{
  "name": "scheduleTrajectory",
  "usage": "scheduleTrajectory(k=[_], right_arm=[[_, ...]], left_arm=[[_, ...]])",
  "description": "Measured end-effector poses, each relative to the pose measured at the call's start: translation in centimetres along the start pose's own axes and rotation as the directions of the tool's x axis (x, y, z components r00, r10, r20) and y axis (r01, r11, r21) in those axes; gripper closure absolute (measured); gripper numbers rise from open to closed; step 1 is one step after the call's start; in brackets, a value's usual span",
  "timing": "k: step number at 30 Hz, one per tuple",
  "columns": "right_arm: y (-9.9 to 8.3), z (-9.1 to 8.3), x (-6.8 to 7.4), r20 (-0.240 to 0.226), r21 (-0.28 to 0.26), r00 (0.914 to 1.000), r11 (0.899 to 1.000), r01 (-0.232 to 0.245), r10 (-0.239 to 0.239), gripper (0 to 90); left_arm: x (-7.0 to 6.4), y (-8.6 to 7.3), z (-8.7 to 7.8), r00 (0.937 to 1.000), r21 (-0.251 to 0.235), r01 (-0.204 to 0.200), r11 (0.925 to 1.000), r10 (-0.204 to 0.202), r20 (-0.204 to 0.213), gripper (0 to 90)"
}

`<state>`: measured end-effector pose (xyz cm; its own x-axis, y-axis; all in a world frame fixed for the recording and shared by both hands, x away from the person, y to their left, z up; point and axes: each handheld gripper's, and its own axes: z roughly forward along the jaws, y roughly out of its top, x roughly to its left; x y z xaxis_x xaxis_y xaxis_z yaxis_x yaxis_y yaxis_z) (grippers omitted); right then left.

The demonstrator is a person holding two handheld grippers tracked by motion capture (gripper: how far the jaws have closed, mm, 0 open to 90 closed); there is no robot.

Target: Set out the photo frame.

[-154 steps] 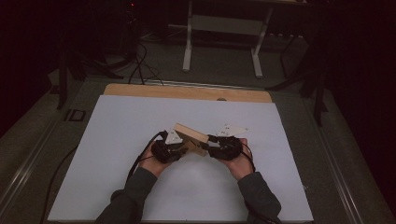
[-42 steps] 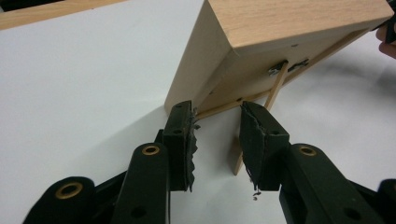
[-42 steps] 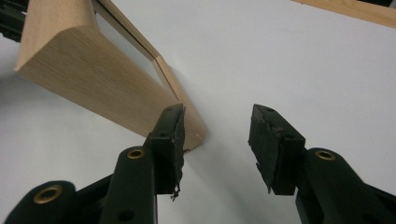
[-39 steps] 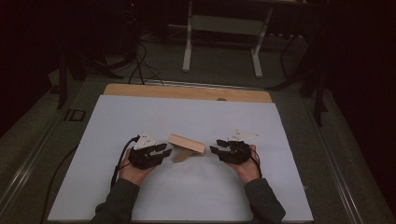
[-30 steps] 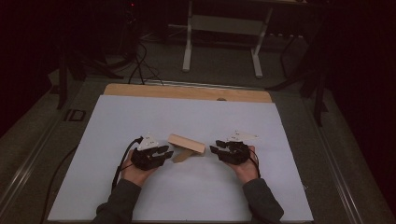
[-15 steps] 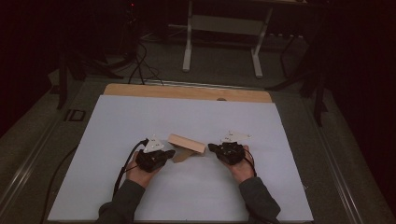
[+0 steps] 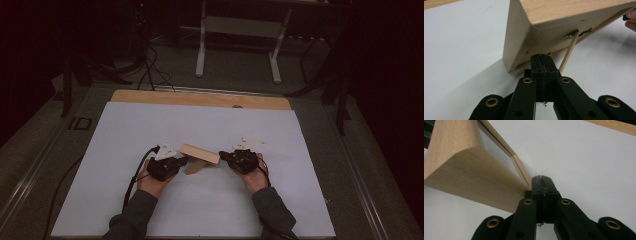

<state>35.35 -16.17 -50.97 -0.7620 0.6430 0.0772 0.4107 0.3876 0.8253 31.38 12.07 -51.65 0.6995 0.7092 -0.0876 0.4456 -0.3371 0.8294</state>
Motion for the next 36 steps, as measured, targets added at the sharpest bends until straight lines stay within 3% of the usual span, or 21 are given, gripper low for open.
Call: scheduleTrajectory(k=[17,36], right_arm=[[-0.1,0.0,0.0,-0.014,-0.007,0.9998,1.000,-0.014,0.014,89.6],[-0.3,-0.3,0.4,-0.021,0.003,0.9996,1.000,0.019,-0.019,89.6]], left_arm=[[0.3,0.4,0.9,0.9999,0.025,0.001,0.9997,0.000,-0.013,90.0],[0.3,0.7,1.8,1.0000,0.048,-0.002,0.9988,0.003,-0.005,90.0]])
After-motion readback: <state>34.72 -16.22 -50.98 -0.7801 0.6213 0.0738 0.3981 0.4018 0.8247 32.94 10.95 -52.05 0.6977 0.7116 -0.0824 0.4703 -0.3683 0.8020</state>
